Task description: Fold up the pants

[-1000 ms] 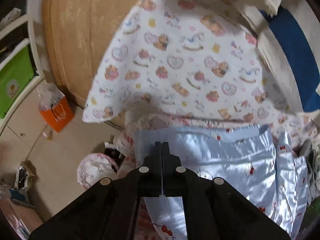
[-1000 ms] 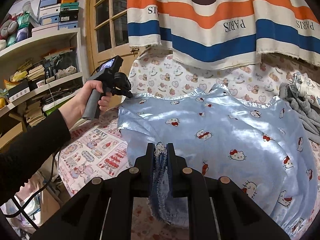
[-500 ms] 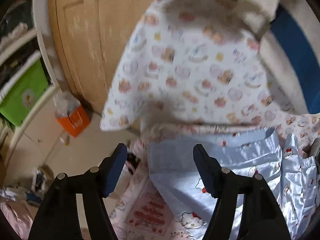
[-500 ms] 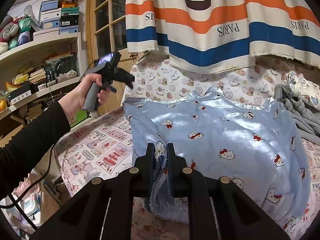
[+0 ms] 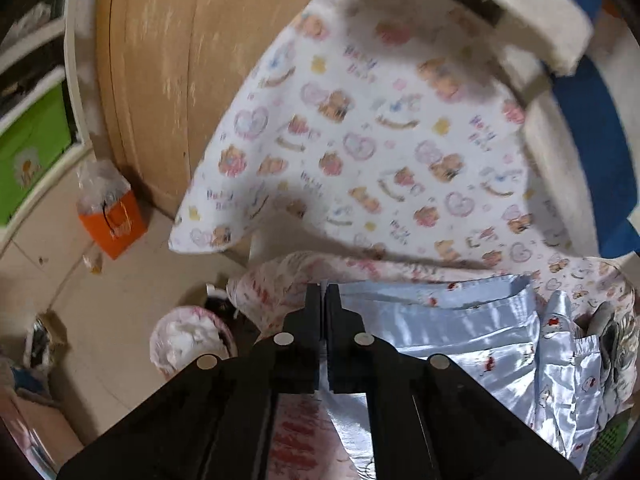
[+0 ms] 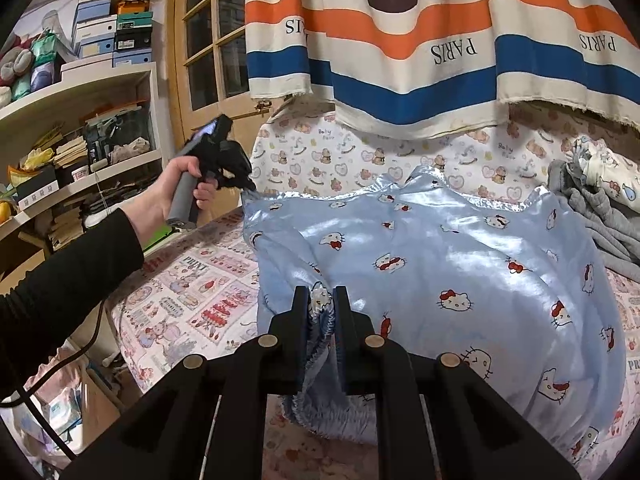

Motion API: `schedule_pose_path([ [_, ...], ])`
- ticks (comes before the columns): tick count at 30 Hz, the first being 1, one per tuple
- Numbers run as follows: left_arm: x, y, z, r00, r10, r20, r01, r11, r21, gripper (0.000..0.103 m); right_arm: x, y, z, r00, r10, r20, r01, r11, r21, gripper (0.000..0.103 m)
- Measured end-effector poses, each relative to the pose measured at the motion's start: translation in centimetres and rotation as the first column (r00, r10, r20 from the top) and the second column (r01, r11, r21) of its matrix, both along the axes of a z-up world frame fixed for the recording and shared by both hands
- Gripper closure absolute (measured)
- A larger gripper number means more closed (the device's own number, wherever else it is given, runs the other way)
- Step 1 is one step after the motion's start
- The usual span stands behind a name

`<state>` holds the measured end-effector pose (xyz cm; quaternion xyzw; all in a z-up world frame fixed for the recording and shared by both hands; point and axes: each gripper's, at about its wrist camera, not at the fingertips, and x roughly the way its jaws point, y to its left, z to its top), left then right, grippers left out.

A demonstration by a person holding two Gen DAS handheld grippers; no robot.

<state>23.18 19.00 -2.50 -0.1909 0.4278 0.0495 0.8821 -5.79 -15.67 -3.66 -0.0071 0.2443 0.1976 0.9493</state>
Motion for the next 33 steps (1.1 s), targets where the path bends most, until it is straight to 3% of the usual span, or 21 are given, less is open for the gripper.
schedule_pose_path([
  [3,-0.3,-1.4,2.5,0.999,-0.029,0.046,0.029,1.0,0.005,0.102,0.0,-0.2,0.0,1.0,-0.008,0.005,0.008,1.0,-0.002,0.091],
  [9,0.2,-8.4,8.6,0.986,-0.14,0.087,0.126,0.98,0.153,0.102,-0.2,-2.1,0.0,0.999,-0.048,-0.007,0.048,0.999,0.0,0.091],
  [19,1.6,-25.3,15.5,0.92,-0.365,0.146,0.323,0.913,0.247,0.102,-1.6,-9.1,1.1,0.983,-0.186,-0.011,0.186,0.981,0.056,0.091],
  [27,3.3,-37.2,16.7,0.876,-0.458,0.149,0.416,0.875,0.248,0.102,-3.8,-14.3,0.8,0.958,-0.286,-0.019,0.287,0.955,0.076,0.091],
  [33,4.8,-43.9,13.9,0.855,-0.508,0.1,0.474,0.846,0.243,0.102,-6.1,-17.0,0.2,0.949,-0.312,-0.045,0.315,0.945,0.091,0.091],
])
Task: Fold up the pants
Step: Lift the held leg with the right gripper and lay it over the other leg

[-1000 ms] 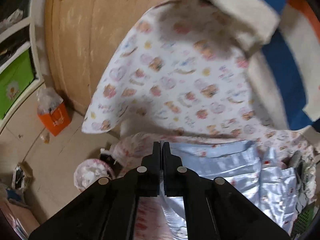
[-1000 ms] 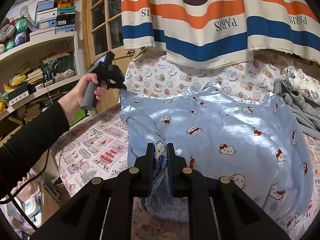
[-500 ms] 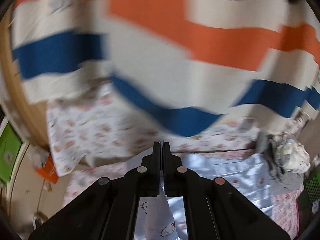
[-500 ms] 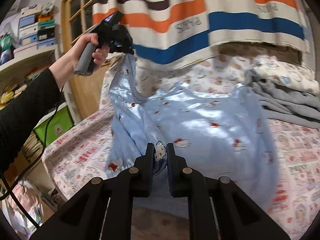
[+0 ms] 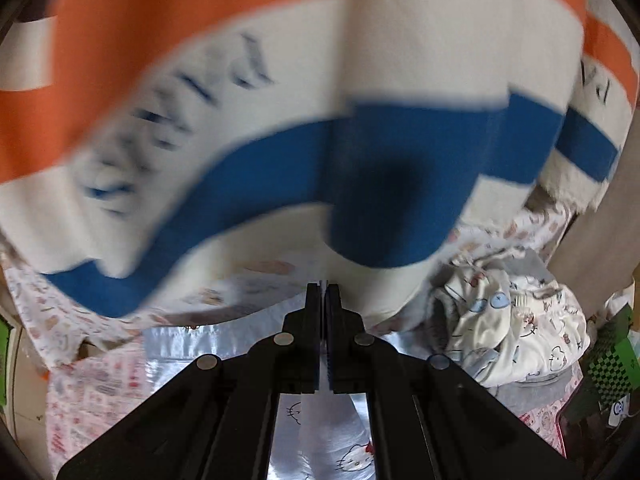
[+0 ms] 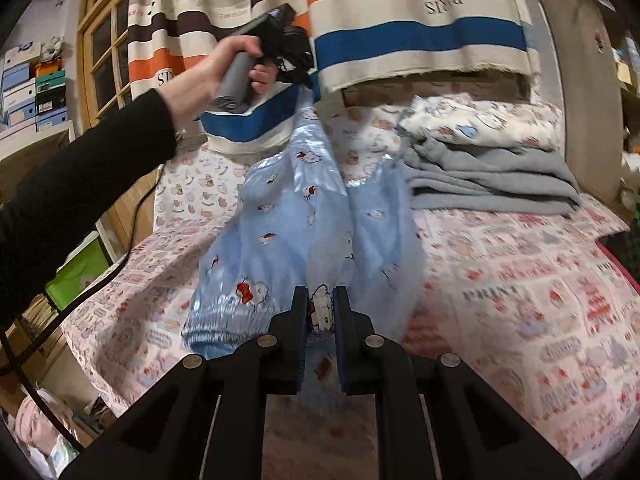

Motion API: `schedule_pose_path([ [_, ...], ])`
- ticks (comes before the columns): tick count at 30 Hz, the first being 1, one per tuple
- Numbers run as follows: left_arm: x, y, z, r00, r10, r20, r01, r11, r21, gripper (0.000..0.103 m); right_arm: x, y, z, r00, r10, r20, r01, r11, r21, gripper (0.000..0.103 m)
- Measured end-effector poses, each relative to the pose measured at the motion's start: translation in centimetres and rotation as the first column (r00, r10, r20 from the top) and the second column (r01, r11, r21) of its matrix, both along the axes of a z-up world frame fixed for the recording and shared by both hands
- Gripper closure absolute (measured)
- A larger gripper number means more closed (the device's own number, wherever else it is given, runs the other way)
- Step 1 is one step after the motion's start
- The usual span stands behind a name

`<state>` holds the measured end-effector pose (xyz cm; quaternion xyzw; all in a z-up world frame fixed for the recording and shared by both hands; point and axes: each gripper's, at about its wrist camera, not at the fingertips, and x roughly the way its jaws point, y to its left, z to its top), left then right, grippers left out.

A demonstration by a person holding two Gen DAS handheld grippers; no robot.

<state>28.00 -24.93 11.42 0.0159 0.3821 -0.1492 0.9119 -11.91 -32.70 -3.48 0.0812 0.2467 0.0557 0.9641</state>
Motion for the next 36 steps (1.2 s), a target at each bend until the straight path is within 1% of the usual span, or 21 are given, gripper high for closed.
schedule_pose_path([
  [4,0.3,-3.0,-2.4,0.998,-0.036,-0.046,0.037,0.999,0.011,0.102,-0.5,-0.6,-0.7,1.0,-0.001,-0.019,0.001,1.0,0.003,0.091],
  [7,0.8,-4.3,-3.7,0.997,-0.038,-0.066,0.038,0.999,-0.007,0.102,-1.2,-1.2,-0.8,1.0,-0.009,-0.026,0.009,1.0,0.002,0.091],
  [10,1.6,-5.2,-4.5,0.995,-0.038,-0.097,0.035,0.999,-0.032,0.102,-2.0,-1.5,-0.8,0.999,-0.025,-0.025,0.024,1.0,-0.009,0.091],
  [14,2.5,-6.5,-5.3,0.992,-0.045,-0.119,0.04,0.998,-0.047,0.102,-2.4,-2.1,-0.9,0.999,-0.042,-0.03,0.041,0.999,-0.013,0.091],
  [18,3.2,-7.7,-6.8,0.989,-0.042,-0.142,0.038,0.999,-0.025,0.102,-2.0,-2.6,-1.1,0.998,-0.049,-0.04,0.049,0.999,0.006,0.091],
  [24,4.1,-8.9,-8.9,0.986,-0.044,-0.163,0.045,0.999,0.002,0.101,-2.0,-2.8,-1.1,0.998,-0.055,-0.04,0.055,0.998,0.0,0.091],
  [25,4.1,-8.9,-9.0,0.985,-0.055,-0.165,0.056,0.998,0.0,0.097,-2.0,-2.9,-1.2,0.997,-0.057,-0.043,0.057,0.998,0.003,0.088],
  [26,4.2,-8.8,-9.1,0.984,-0.071,-0.166,0.07,0.997,-0.009,0.082,-2.0,-2.9,-1.2,0.997,-0.056,-0.047,0.056,0.998,0.005,0.084],
  [27,4.2,-8.7,-9.1,0.983,-0.084,-0.164,0.081,0.996,-0.021,0.064,-1.9,-3.0,-1.3,0.997,-0.062,-0.053,0.062,0.998,0.002,0.07],
  [28,4.2,-8.7,-8.9,0.985,-0.09,-0.145,0.086,0.996,-0.03,0.06,-1.8,-3.0,-1.3,0.996,-0.071,-0.054,0.071,0.997,-0.004,0.048],
  [29,3.9,-8.4,-8.6,0.989,-0.093,-0.114,0.09,0.996,-0.028,0.058,-1.9,-3.2,-1.2,0.995,-0.09,-0.043,0.09,0.996,-0.007,0.038],
  [30,3.4,-8.2,-8.2,0.99,-0.107,-0.087,0.106,0.994,-0.019,0.057,-2.1,-3.3,-1.1,0.993,-0.113,-0.022,0.113,0.994,-0.008,0.032],
  [31,2.9,-8.1,-7.8,0.99,-0.128,-0.063,0.128,0.992,-0.006,0.055,-2.2,-3.5,-0.8,0.991,-0.135,0.0,0.135,0.991,-0.014,0.032],
  [32,2.4,-8.4,-7.5,0.99,-0.138,-0.038,0.138,0.99,0.008,0.049,-2.2,-3.7,-0.6,0.99,-0.139,0.006,0.139,0.99,-0.02,0.032],
  [33,1.8,-8.1,-7.1,0.991,-0.136,-0.008,0.137,0.99,0.022,0.042,-2.1,-3.8,-0.3,0.99,-0.139,0.011,0.139,0.99,-0.026,0.031],
  [34,1.1,-7.6,-6.5,0.991,-0.13,0.02,0.129,0.991,0.024,0.038,-1.8,-3.9,-0.1,0.99,-0.14,0.014,0.14,0.99,-0.033,0.027],
  [35,0.6,-7.1,-6.1,0.991,-0.13,0.037,0.129,0.991,0.018,0.03,-1.7,-4.0,0.1,0.99,-0.141,0.016,0.142,0.989,-0.035,0.024],
  [36,0.0,-6.5,-5.5,0.99,-0.129,0.055,0.128,0.992,0.009,0.024,-1.4,-4.1,0.4,0.99,-0.141,0.021,0.142,0.989,-0.034,0.018],
])
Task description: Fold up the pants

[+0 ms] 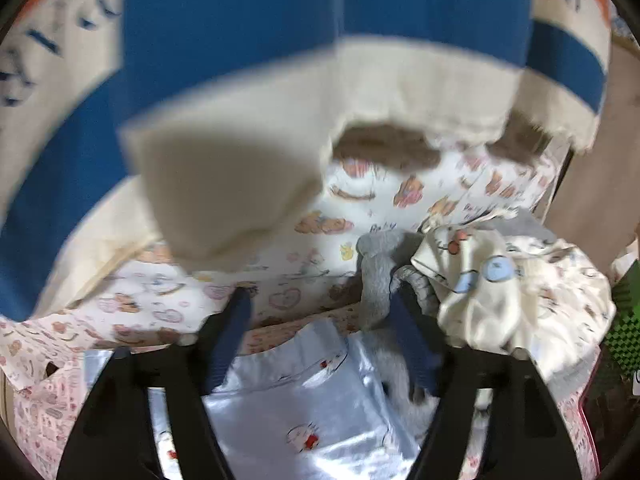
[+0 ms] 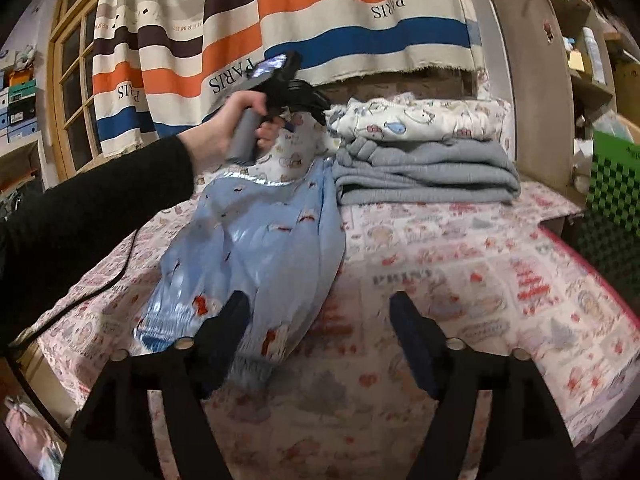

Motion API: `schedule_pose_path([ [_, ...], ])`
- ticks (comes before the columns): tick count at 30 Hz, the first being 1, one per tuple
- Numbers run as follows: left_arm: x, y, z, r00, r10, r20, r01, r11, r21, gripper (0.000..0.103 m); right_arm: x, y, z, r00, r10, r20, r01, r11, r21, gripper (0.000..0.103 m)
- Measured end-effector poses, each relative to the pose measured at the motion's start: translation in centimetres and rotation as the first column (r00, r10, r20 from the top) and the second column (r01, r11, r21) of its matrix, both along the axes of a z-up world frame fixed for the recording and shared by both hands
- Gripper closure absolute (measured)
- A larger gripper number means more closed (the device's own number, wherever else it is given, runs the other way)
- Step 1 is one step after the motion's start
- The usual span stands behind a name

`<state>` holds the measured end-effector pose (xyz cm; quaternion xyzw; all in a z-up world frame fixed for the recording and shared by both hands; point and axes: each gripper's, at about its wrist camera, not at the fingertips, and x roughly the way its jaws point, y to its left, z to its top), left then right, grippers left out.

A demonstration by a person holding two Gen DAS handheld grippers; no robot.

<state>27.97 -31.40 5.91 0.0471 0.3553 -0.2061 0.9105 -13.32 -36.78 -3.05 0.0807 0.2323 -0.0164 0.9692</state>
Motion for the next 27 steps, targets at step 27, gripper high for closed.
schedule_pose_path([
  [27,-19.7,16.2,0.8,0.881,0.118,0.457,-0.087,0.992,-0.089,0.0,9.4,-1.0,2.0,0.939,0.124,-0.32,-0.191,0.964,-0.185,0.001],
])
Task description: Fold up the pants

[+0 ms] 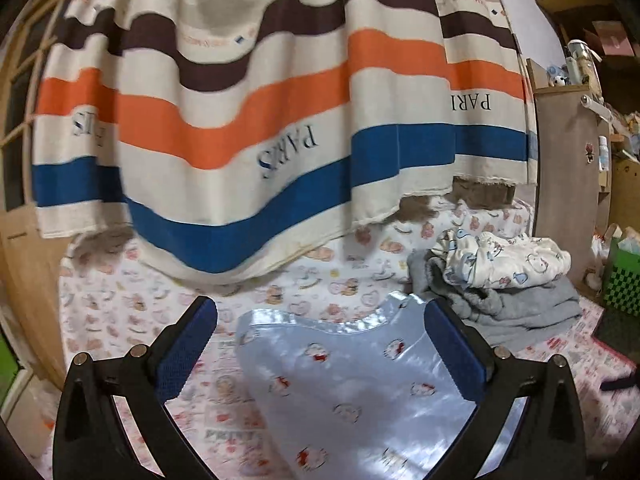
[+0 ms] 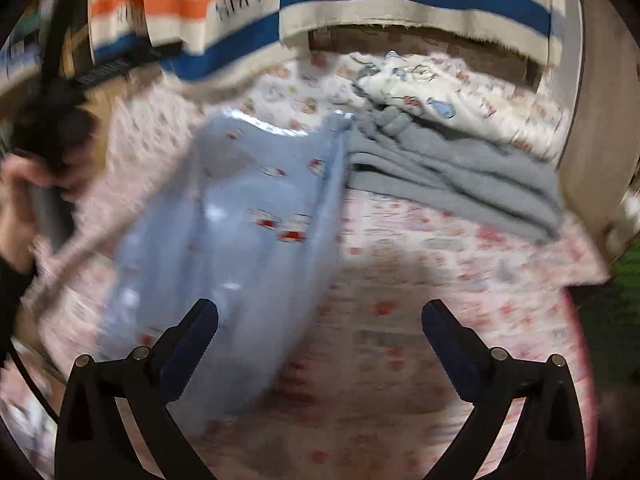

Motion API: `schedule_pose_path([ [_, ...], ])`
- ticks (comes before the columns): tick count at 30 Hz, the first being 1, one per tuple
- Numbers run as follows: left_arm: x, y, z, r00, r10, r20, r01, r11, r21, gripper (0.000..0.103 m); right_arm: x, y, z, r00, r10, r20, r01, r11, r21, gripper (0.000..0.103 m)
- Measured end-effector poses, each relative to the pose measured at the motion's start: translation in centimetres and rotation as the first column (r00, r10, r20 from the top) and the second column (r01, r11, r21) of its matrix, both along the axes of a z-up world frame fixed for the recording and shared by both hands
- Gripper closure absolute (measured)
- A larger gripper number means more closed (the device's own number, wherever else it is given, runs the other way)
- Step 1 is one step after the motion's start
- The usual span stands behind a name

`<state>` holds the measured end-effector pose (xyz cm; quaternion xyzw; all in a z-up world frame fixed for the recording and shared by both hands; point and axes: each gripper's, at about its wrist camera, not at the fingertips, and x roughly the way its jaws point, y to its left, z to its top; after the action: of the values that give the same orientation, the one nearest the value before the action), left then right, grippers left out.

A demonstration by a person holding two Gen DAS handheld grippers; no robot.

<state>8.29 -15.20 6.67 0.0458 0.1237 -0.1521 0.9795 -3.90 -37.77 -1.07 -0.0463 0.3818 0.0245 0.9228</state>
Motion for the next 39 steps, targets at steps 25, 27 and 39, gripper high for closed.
schedule_pose_path([
  [25,-6.1,2.9,-2.3,0.996,0.084,-0.034,-0.086,0.995,-0.055,0.0,3.7,-2.2,1.9,0.99,0.086,-0.115,-0.064,0.981,0.181,0.001],
  [27,-6.5,2.6,-2.5,0.996,0.076,-0.046,-0.077,0.997,-0.022,0.0,3.8,-1.6,1.9,0.989,0.107,-0.097,-0.088,0.979,0.181,0.001],
  [39,-7.8,3.0,-3.6,0.981,0.039,-0.19,-0.044,0.999,-0.022,0.018,4.0,-0.5,0.9,0.985,0.148,-0.084,-0.131,0.976,0.175,0.045],
])
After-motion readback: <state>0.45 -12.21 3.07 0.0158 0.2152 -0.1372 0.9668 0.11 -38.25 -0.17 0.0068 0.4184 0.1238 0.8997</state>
